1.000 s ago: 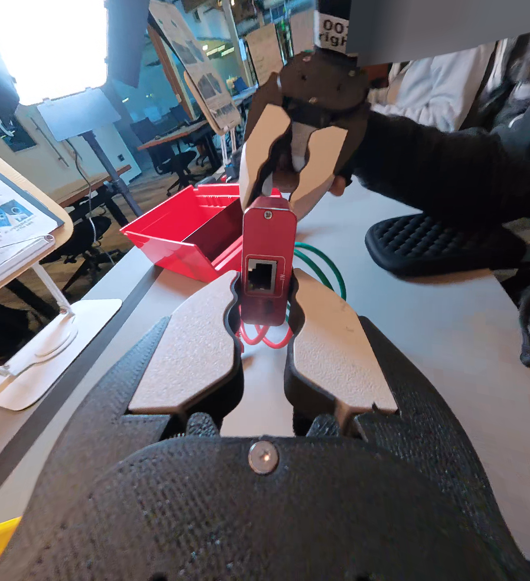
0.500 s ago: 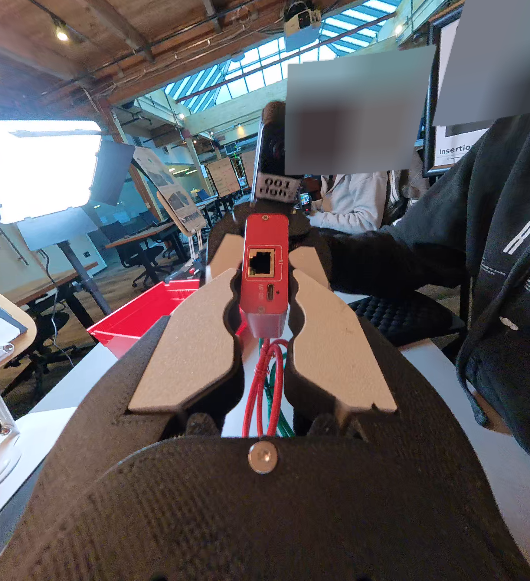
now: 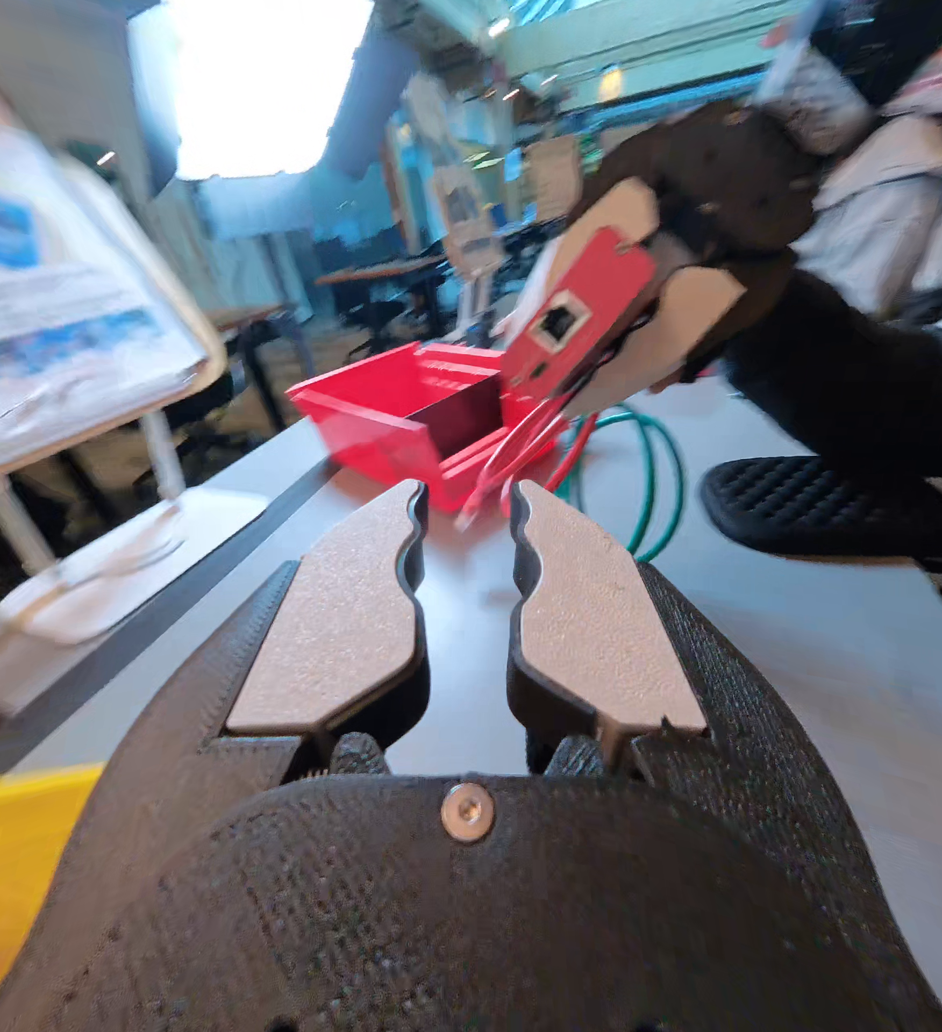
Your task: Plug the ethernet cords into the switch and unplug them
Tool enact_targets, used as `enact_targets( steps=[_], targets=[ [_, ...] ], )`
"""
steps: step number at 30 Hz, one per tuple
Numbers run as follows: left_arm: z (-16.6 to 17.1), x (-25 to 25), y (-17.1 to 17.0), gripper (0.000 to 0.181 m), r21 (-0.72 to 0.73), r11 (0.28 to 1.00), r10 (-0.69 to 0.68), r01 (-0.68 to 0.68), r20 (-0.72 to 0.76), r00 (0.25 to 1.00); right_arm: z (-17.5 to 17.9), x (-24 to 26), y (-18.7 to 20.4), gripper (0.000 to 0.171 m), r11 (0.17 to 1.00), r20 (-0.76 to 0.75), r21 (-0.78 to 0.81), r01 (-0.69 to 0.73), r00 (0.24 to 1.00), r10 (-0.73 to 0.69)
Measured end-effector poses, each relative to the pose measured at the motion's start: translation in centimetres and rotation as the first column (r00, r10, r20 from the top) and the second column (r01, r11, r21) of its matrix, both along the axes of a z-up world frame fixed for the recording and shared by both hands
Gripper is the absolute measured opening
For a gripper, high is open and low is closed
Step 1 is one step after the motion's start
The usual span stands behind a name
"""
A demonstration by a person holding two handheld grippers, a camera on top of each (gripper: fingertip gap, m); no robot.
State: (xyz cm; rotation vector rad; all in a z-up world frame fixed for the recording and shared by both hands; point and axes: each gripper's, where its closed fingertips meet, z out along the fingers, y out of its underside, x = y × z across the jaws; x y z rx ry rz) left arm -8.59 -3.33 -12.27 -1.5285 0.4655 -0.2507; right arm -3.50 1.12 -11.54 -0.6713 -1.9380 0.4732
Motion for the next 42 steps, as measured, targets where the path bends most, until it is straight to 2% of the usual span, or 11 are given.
enact_targets(
  steps=[3, 6, 9, 13, 20, 23, 26, 29, 33, 36, 42],
  targets=[
    [0.1, -5.5, -0.6, 0.028, -0.058, 0.969, 0.239, -0.239, -0.023, 0.971, -0.4, 0.6, 2.8, 0.029, 0.985, -0.013, 0.132, 0.108, 0.994, -0.107],
    [0.6, -11.8, -2.5, 0.028, -0.133, 0.883, 0.450, -0.451, -0.039, 0.892, -1.7, 0.6, 4.9, 0.029, 0.953, -0.019, 0.240, 0.183, 0.983, -0.184],
    [0.7, -16.9, -4.5, 0.029, -0.228, 0.796, 0.569, -0.561, -0.034, 0.822, -3.1, 0.2, 5.7, 0.029, 0.937, -0.021, 0.288, 0.199, 0.979, -0.201],
    [-1.4, -22.2, -6.0, 0.028, -0.364, 0.655, 0.636, -0.662, -0.208, 0.744, -5.2, -0.5, 6.1, 0.029, 0.932, -0.011, 0.307, 0.192, 0.980, -0.198],
    [-10.5, -25.5, -6.9, 0.028, -0.698, 0.336, 0.425, -0.633, -0.487, 0.763, -6.5, -1.1, 6.3, 0.029, 0.916, -0.012, 0.357, 0.182, 0.982, -0.191],
    [-12.8, -26.1, -6.1, 0.030, -0.721, 0.267, 0.309, -0.640, -0.565, 0.765, -6.2, -1.0, 6.1, 0.029, 0.919, -0.029, 0.351, 0.178, 0.983, -0.180],
    [-14.2, -27.2, -4.7, 0.034, -0.667, 0.245, 0.170, -0.704, -0.685, 0.708, -6.0, -0.9, 6.1, 0.029, 0.920, -0.047, 0.348, 0.178, 0.984, -0.173],
    [-15.4, -26.6, -3.1, 0.038, -0.682, 0.254, 0.064, -0.686, -0.695, 0.716, -6.0, -0.6, 6.0, 0.029, 0.924, -0.048, 0.340, 0.175, 0.985, -0.169],
    [-16.6, -26.6, -2.2, 0.046, -0.649, 0.273, -0.143, -0.710, -0.758, 0.637, -6.0, -0.5, 6.0, 0.029, 0.923, -0.054, 0.343, 0.173, 0.985, -0.165],
    [-17.0, -27.0, -1.7, 0.040, -0.635, 0.288, -0.241, -0.717, -0.773, 0.588, -5.9, -0.5, 5.9, 0.029, 0.923, -0.057, 0.346, 0.170, 0.985, -0.160],
    [-17.5, -26.8, -1.6, 0.026, -0.715, 0.253, -0.290, -0.652, -0.699, 0.653, -5.8, -0.5, 5.6, 0.029, 0.924, -0.065, 0.347, 0.162, 0.987, -0.148]
  ],
)
